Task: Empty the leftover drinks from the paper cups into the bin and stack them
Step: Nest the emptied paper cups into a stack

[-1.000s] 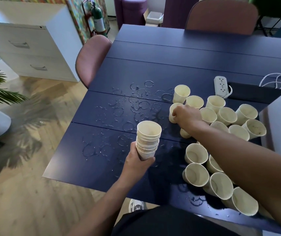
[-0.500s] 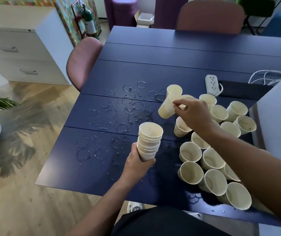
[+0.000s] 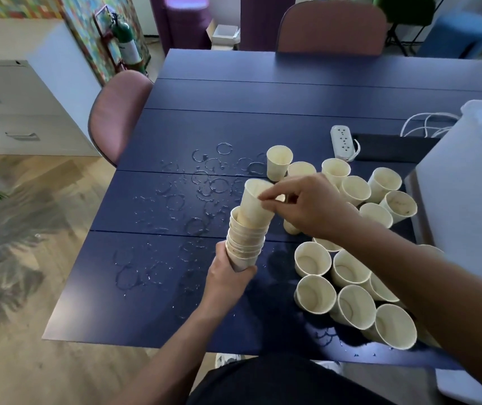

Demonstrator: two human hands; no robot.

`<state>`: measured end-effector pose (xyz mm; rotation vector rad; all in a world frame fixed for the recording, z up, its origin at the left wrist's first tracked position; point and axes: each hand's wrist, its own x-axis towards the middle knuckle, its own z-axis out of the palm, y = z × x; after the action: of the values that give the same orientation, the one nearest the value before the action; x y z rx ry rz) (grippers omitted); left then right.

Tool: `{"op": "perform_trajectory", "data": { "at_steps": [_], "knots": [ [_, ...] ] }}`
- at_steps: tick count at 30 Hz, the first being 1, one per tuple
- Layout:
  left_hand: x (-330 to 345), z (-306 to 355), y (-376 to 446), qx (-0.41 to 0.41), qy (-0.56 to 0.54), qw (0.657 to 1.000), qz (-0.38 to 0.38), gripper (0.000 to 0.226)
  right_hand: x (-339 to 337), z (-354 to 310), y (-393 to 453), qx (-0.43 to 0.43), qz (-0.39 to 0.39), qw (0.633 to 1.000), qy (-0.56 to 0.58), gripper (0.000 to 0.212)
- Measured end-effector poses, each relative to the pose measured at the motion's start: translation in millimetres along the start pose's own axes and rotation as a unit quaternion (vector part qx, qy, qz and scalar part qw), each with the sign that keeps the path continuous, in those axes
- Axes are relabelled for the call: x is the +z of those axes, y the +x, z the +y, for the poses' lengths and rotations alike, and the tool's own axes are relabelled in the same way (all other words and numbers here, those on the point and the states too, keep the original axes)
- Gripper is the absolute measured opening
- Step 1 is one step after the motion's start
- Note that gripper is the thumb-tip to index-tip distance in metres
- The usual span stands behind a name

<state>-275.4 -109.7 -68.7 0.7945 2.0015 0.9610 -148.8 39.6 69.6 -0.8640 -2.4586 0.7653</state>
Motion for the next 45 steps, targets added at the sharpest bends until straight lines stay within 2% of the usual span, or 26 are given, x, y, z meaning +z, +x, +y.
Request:
{"op": "perform_trajectory", "data": {
  "at_steps": [5, 7, 9, 11, 14, 19, 25, 27, 30, 37, 41, 45],
  "knots": [
    [1.3, 0.6, -2.6, 0.0, -0.007, 1.0, -0.015, 0.049, 23.9, 3.2, 1.6, 0.016, -0.171, 0.985, 0.013, 0.01],
    [-0.9, -2.3, -3.1, -0.004, -0.016, 1.0, -0.013, 0.049, 23.8, -0.8, 8.1, 0.02, -0.194, 0.98, 0.037, 0.012],
    [-4.6, -4.7, -2.6, -0.001, -0.018, 1.0, -0.006, 0.049, 21.5, 1.7, 21.4, 0.053, -0.149, 0.985, 0.076, 0.018],
    [-8.8, -6.0, -1.5, 0.004, -0.019, 1.0, -0.001, 0.05, 19.4, 15.1, 41.8, 0.103, -0.073, 0.988, 0.085, 0.021],
    [-12.9, -6.4, -1.5, 0.009, -0.021, 1.0, 0.001, 0.052, 17.4, 45.3, 73.6, 0.154, -0.021, 0.988, 0.001, 0.018],
    [-15.6, -10.0, -3.3, 0.012, -0.027, 1.0, -0.005, 0.055, 22.1, 86.6, 107.9, 0.209, -0.048, 0.973, -0.086, 0.024],
    [-15.1, -11.3, -6.6, 0.008, -0.03, 0.999, -0.008, 0.054, 43.1, 113.4, 122.0, 0.206, -0.113, 0.949, -0.212, 0.031],
    [-13.5, -10.8, -8.2, 0.002, -0.03, 0.999, -0.012, 0.053, 47.5, 119.2, 126.7, 0.208, -0.112, 0.943, -0.236, 0.035],
    [-11.7, -10.7, -11.1, -0.006, -0.024, 1.0, -0.017, 0.052, 50.6, 127.1, 135.5, 0.215, -0.093, 0.932, -0.277, 0.028],
    [-15.8, -10.9, -12.2, -0.026, -0.024, 0.999, -0.012, 0.051, 62.1, 140.3, 136.5, 0.215, -0.101, 0.922, -0.305, 0.009],
    [-20.0, -10.6, -11.8, -0.025, -0.025, 0.999, -0.006, 0.052, 64.5, 144.1, 133.4, 0.194, -0.105, 0.925, -0.31, 0.017],
    [-20.7, -11.5, -10.6, -0.02, -0.02, 1.0, 0.001, 0.054, 59.1, 140.2, 130.3, 0.175, -0.065, 0.945, -0.268, 0.024]
  ]
}}
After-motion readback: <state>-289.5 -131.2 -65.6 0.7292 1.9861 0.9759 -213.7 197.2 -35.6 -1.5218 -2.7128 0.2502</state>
